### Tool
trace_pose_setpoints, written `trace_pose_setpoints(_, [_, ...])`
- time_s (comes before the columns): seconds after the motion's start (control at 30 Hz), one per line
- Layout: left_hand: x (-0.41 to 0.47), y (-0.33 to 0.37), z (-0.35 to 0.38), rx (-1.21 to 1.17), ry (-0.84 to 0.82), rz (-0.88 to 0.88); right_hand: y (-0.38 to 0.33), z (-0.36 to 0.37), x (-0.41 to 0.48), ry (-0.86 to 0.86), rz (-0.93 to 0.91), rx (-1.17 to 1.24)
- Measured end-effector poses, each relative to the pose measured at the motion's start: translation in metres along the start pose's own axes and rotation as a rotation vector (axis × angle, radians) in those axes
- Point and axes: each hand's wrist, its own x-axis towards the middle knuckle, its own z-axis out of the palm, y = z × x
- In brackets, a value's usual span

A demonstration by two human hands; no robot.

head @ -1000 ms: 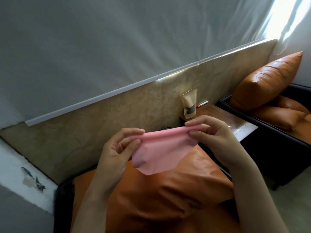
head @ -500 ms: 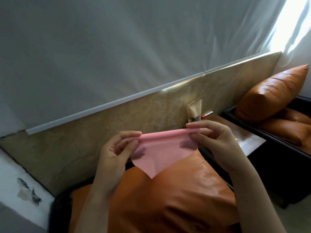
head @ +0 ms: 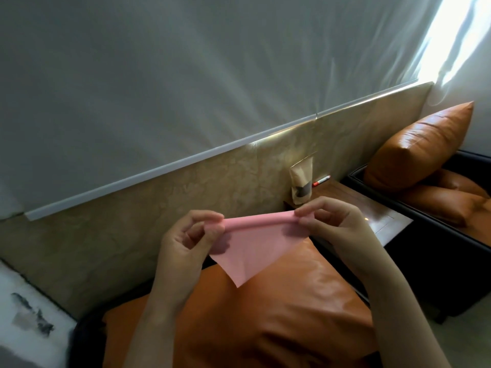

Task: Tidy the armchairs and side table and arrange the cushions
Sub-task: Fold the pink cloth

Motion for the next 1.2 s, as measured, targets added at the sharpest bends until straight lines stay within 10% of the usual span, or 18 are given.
trace_pose_setpoints(1.2, [0.005, -0.008, -0.019, -0.174, -0.164, -0.031, 0.001, 0.005, 0.004, -0.119, 0.053, 0.171])
